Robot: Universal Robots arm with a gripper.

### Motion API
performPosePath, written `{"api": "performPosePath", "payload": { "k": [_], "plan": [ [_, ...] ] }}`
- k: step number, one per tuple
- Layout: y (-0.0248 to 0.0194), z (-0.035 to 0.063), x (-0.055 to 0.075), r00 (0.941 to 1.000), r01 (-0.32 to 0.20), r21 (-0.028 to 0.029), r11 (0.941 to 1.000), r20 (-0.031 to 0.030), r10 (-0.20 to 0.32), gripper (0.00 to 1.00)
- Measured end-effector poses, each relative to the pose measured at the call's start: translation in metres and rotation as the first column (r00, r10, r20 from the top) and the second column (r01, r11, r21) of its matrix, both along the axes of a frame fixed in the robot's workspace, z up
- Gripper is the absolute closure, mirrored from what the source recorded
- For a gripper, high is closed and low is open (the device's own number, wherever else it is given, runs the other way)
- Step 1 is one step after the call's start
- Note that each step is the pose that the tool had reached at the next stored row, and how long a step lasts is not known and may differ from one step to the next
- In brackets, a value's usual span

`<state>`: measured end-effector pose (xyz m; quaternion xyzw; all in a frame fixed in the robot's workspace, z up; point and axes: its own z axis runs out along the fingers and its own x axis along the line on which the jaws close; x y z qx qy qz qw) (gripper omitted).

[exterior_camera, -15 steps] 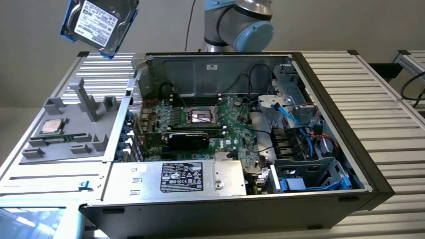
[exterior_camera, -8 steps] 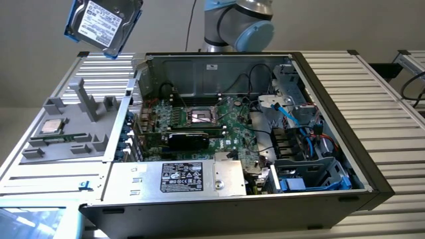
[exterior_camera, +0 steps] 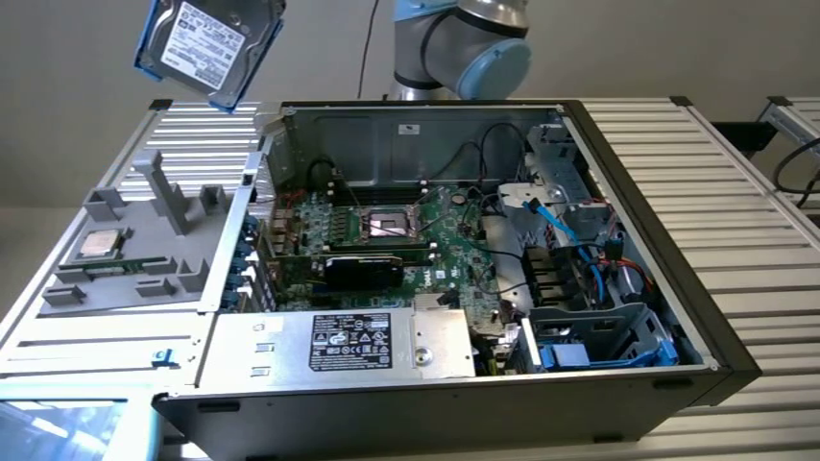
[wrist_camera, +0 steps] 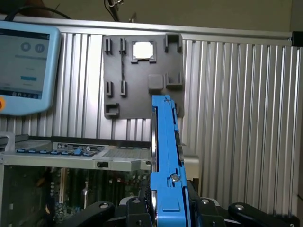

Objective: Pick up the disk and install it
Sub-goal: 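Pick up the disk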

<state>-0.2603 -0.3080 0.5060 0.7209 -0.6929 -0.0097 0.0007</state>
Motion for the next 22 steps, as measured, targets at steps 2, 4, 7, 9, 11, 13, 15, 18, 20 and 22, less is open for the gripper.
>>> {"api": "performPosePath", "payload": {
  "k": [2,4,7,9,11,13,15,18,20,22],
  "plan": [
    [-0.0005,0.0001,0.007,1.0,0.0,0.0,1.0,0.0,0.0,0.61],
    [-0.0009,0.0002,0.014,1.0,0.0,0.0,1.0,0.0,0.0,0.61],
    [-0.0015,0.0002,0.026,1.0,0.0,0.0001,1.0,0.0001,0.0,0.61],
    [-0.0027,0.0002,0.033,1.0,0.0,0.0001,1.0,0.0001,0.0,0.61],
    [-0.005,0.0002,0.038,1.0,0.0,0.0,1.0,-0.0001,0.0,0.61],
    [-0.0074,0.0002,0.043,1.0,0.0,0.0,1.0,0.0,0.0,0.61],
    [-0.0098,0.0003,0.048,1.0,0.0,-0.0001,1.0,-0.0001,0.0,0.61],
    [-0.0133,0.0002,0.054,1.0,0.0,0.0,1.0,0.0,0.0,0.61],
    [-0.0158,0.0002,0.059,1.0,0.0,0.0,1.0,0.0001,0.0,0.61],
    [-0.018,0.0002,0.063,1.0,0.0,0.0,1.0,0.0,0.0,0.61]
  ]
}}
